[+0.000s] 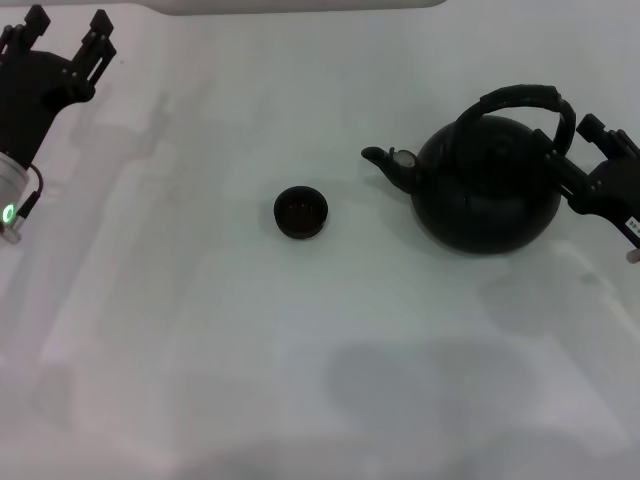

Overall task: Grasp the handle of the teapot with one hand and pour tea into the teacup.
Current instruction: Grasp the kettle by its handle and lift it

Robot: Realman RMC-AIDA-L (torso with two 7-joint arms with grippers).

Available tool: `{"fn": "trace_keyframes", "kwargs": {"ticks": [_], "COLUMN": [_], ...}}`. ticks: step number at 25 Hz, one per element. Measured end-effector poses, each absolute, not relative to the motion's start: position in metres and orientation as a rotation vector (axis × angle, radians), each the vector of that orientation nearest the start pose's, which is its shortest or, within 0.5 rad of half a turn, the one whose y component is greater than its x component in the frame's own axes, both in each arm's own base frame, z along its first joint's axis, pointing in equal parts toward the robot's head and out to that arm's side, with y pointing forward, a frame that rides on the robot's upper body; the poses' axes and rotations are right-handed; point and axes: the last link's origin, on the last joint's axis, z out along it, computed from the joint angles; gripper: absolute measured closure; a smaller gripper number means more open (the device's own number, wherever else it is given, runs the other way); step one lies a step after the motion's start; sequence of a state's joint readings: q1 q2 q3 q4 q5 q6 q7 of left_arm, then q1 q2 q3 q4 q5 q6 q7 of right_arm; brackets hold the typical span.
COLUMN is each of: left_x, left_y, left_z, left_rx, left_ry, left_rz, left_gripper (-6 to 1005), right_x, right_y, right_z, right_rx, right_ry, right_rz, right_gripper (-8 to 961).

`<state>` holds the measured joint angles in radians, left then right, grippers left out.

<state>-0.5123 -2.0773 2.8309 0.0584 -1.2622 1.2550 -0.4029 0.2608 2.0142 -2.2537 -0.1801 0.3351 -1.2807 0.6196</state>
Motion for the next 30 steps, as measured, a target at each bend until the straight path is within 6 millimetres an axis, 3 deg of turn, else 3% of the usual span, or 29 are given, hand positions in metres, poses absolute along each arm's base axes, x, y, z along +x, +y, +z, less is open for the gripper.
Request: {"fn": "trace_keyframes", "kwargs": {"ticks": [5,16,21,26,30], "left_x": [-0.311,-0.311,-0.311,-0.313,-0.315], "left_y": [0.337,0.337,0.336,0.335,0.333], "left_z": [-0.018,-0.018,-0.018,-0.019,-0.019], "left_rx": [-1.707,-1.713,-1.712,-1.711,-1.709], "left_ry": [-0.606,-0.601,-0.603,-0.608,-0.612], "left_rz": [-0.879,-0.880,-0.879,-0.875,-0.872], "left_gripper": [223,222,222,223,224], "right_x": [0.345,0.349,0.344,0.337,0.333], "right_y": [0.262,0.264,0.266,0.272,0.276], "right_z": [-0.033,-0.034,-0.035,-0.035,-0.036], "right_rx": [-1.898,-1.885,-1.881,-1.878,-1.880], "right_ry": [0.813,0.836,0.828,0.812,0.808], "right_rz": [0.913,0.892,0.913,0.936,0.949], "right_gripper": [135,354,608,745,746]}}
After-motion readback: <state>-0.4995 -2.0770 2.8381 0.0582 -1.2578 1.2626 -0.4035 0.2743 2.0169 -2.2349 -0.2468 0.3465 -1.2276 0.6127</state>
